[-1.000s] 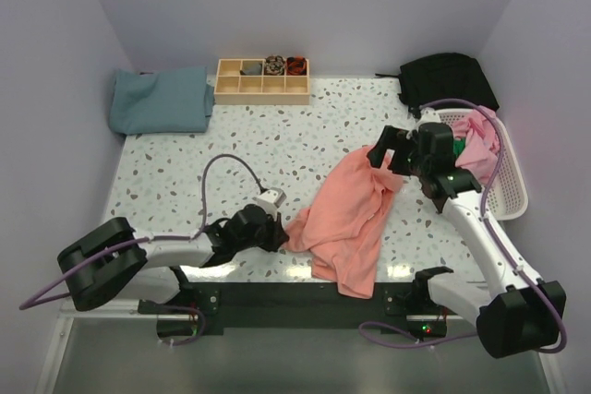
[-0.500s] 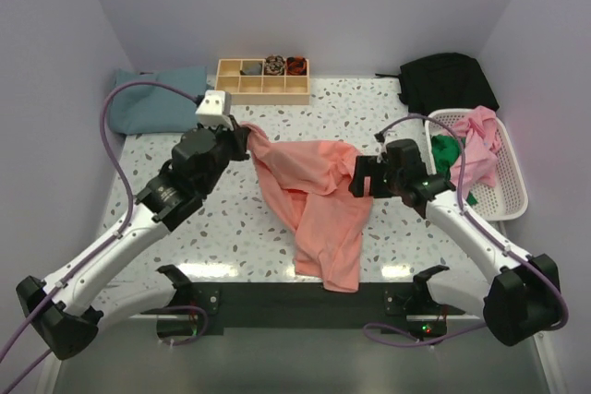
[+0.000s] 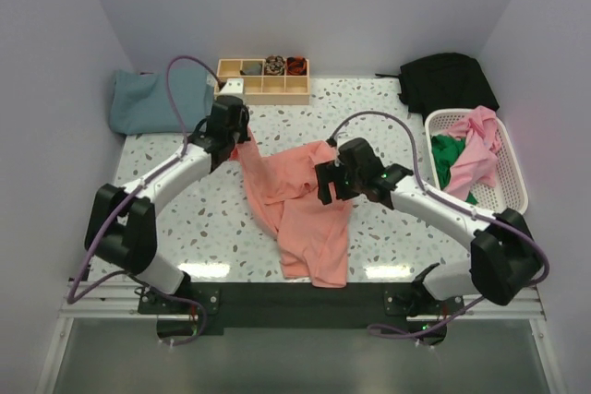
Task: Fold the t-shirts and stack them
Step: Flatten out the tshirt
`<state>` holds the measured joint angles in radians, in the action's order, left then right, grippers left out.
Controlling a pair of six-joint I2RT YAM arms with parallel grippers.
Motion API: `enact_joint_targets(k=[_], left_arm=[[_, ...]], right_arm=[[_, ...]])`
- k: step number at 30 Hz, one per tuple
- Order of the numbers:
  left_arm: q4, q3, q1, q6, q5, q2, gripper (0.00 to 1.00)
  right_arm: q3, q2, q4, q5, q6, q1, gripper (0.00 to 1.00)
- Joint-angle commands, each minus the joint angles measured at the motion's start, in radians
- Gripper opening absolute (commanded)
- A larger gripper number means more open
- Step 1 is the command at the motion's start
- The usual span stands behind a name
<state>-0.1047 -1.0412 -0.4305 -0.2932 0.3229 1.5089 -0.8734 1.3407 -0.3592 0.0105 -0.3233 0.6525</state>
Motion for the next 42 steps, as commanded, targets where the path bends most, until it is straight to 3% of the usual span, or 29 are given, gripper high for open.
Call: enact_joint_targets(k=[1,8,14,17,21,25,28,29,30,32,34,35,38,42], left_arm=[[0.04,-0.238,0.05,0.054,-0.077,0.086,0.0],[-0.021,-0.472,0.076,0.091,-0.149,0.263,0.0],[-0.121,-0.681,0.078,0.126,-0.209,0.402,0.0],[-0.158,-0.776,0.078,0.123,-0.278,0.457,0.0],[-0.187,-0.862,0.07,0.108,-0.39,0.501,0.0],[-0.24,-0.921,0.038,0.135,-0.398,0.516,0.0],[-0.21,-0.85,0.035,0.141,-0.375,0.453,0.02],[-0.201,-0.802,0.035,0.141,-0.367,0.412,0.35],[-0.181,-0.777,0.035,0.138,-0.36,0.39,0.52],[-0.158,-0.696,0.035,0.135,-0.347,0.319,0.72],[-0.118,-0.601,0.035,0.131,-0.326,0.243,0.85],[-0.109,-0.568,0.033,0.126,-0.326,0.22,1.0],[-0.079,-0.436,0.035,0.103,-0.22,0.125,1.0],[-0.037,-0.22,0.044,0.02,-0.091,-0.005,1.0]], right_arm=[[-0.128,0.13,-0.023,0.083,0.061,0.041,0.84],[-0.055,0.239,-0.052,0.167,-0.006,0.125,0.81],[0.043,0.304,-0.009,0.174,-0.107,0.306,0.8],[0.014,0.379,-0.003,0.172,-0.167,0.462,0.8],[-0.143,0.536,-0.032,0.193,-0.21,0.691,0.8],[-0.263,0.572,-0.122,0.331,-0.263,0.785,0.84],[-0.248,0.459,-0.171,0.445,-0.302,0.786,0.87],[-0.243,0.424,-0.191,0.486,-0.316,0.786,0.88],[-0.24,0.391,-0.242,0.558,-0.324,0.786,0.89],[-0.246,0.283,-0.306,0.647,-0.347,0.786,0.91],[-0.251,0.204,-0.383,0.765,-0.353,0.788,0.94],[-0.254,0.134,-0.4,0.81,-0.355,0.786,0.97],[-0.251,0.028,-0.405,0.957,-0.309,0.757,0.99],[-0.239,-0.018,-0.238,0.903,-0.142,0.609,0.99]])
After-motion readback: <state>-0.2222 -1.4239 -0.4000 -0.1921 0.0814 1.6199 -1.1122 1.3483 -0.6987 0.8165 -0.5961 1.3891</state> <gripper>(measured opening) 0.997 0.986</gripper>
